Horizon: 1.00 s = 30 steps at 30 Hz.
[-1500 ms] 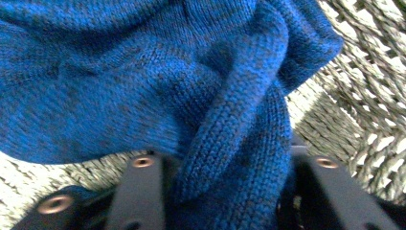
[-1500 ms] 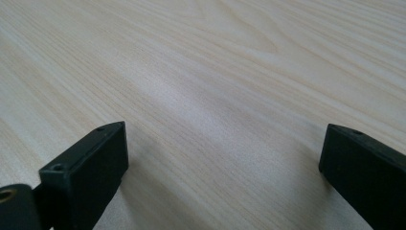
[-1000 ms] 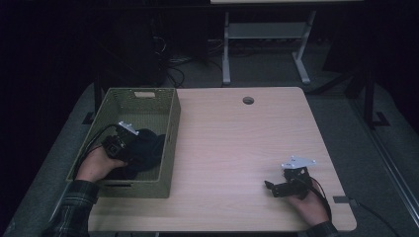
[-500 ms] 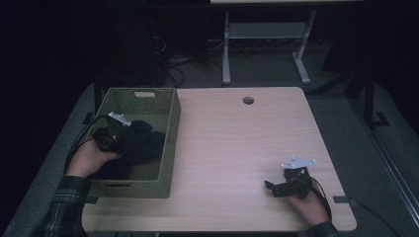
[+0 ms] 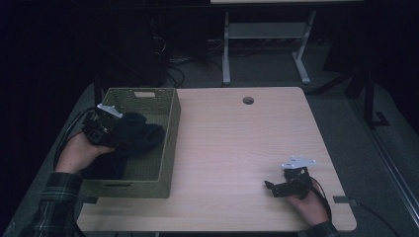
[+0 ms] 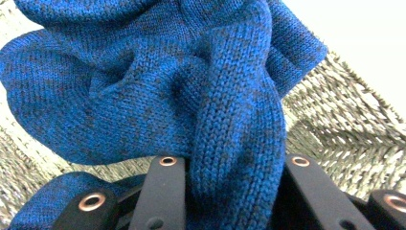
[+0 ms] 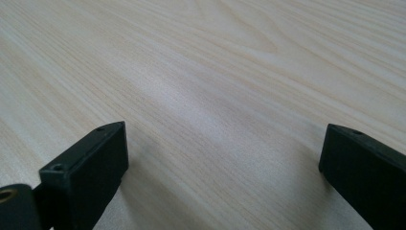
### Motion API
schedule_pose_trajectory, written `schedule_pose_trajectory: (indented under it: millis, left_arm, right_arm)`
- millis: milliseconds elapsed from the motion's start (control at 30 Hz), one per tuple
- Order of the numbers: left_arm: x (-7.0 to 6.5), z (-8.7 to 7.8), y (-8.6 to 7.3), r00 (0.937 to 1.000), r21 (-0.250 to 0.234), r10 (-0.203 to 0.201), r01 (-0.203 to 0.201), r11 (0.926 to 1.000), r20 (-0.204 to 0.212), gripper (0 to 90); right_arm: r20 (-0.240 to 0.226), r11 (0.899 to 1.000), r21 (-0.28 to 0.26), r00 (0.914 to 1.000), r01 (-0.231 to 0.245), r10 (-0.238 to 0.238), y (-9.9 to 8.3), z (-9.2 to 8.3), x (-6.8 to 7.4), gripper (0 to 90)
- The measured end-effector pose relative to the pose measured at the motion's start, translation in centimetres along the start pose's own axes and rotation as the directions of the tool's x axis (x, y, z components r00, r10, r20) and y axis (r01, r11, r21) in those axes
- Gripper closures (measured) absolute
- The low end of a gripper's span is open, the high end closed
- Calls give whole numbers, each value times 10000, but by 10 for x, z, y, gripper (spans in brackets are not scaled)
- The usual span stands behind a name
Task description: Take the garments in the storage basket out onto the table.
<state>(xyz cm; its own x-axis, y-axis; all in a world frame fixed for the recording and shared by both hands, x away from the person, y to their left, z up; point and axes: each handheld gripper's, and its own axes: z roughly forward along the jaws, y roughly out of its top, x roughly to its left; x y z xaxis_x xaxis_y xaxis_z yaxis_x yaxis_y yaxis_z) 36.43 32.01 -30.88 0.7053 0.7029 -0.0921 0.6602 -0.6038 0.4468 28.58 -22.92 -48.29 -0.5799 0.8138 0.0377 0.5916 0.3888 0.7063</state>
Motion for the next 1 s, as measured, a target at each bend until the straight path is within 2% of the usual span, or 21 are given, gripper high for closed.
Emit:
schedule_pose_trajectory:
  millis: [333, 533, 600, 867, 1000]
  left_arm:
    - [-5, -21, 9, 9999, -403, 86, -81, 9992, 124, 716]
    - [-11, -34, 18, 9993, -537, 350, -342, 9980, 142, 716]
    - [-13, -36, 21, 9993, -683, 291, -275, 9973, 219, 716]
    - [-19, -47, 33, 9978, -769, 575, -549, 9955, 320, 716]
    - [-24, -53, 39, 9968, -1008, 660, -612, 9930, 449, 716]
  right_arm:
    - [5, 10000, 0, 10000, -8, 8, 0, 0, 0, 26]
    - [4, 10000, 0, 10000, -12, 12, 0, 0, 0, 26]
    - [4, 10000, 0, 10000, -12, 12, 0, 0, 0, 26]
    - [5, 10000, 2, 10000, -15, 15, 0, 0, 0, 26]
    - [4, 10000, 1, 10000, -11, 11, 0, 0, 0, 26]
